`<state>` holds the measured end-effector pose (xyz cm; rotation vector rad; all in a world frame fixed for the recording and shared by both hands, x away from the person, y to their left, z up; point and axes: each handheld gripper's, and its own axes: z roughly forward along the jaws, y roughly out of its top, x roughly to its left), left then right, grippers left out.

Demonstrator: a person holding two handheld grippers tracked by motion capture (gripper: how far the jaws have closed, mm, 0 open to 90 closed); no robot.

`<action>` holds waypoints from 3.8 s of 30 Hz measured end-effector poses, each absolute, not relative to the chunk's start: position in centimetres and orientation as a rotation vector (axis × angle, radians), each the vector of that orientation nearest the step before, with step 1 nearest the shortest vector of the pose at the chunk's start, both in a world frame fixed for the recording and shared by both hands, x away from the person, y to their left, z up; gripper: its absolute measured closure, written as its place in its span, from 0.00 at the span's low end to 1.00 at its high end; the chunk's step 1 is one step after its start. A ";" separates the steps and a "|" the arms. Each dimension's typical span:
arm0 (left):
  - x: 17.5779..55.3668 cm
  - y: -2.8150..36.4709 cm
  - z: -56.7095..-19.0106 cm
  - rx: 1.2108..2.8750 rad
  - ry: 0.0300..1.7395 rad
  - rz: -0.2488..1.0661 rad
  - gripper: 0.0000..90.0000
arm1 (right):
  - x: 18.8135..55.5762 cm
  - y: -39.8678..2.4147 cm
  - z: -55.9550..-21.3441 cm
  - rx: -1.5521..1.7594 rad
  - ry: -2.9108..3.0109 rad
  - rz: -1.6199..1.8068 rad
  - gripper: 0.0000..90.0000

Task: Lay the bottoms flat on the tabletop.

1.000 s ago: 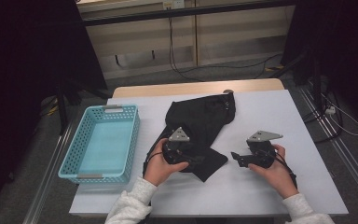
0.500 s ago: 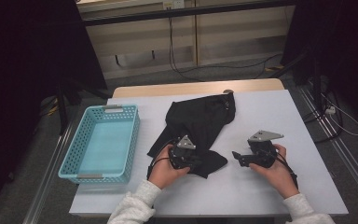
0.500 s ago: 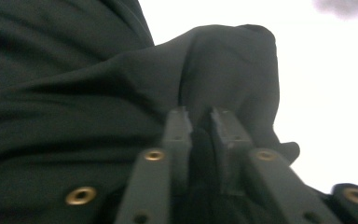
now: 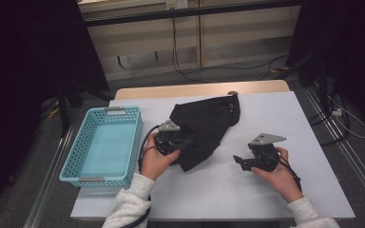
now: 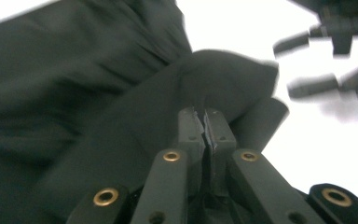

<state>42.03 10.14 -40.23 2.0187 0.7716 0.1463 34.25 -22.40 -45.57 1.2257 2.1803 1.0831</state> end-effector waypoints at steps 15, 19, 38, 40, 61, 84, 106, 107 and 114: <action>44.1 13.3 -39.7 1.900 0.878 0.290 0.97 | 36.6 -17.1 -46.7 1.182 2.283 1.086 0.43; 44.0 13.1 -39.6 1.900 0.877 0.300 0.97 | 36.8 -14.6 -46.8 1.085 2.390 1.105 0.59; 43.7 13.3 -39.7 1.883 0.872 0.338 0.97 | 38.2 -14.1 -45.7 1.102 2.327 1.097 0.98; 43.6 13.2 -39.5 1.880 0.868 0.360 0.97 | 37.7 -15.6 -45.1 1.100 2.319 1.086 0.98; 43.4 14.0 -39.0 1.854 0.882 0.425 0.97 | 36.6 -16.5 -46.5 1.212 2.281 1.123 0.57; 43.4 14.4 -38.6 1.837 0.891 0.452 0.98 | 35.8 -19.6 -42.4 1.153 2.172 1.070 0.79; 43.4 14.2 -38.9 1.863 0.883 0.439 0.98 | 37.1 -14.0 -47.2 1.301 2.219 1.164 0.94; 43.3 14.2 -38.9 1.864 0.883 0.439 0.98 | 37.0 -14.2 -47.1 1.295 2.224 1.166 0.95; 43.4 14.6 -39.0 1.880 0.912 0.471 0.98 | 35.7 -18.0 -45.9 1.296 2.193 1.122 0.95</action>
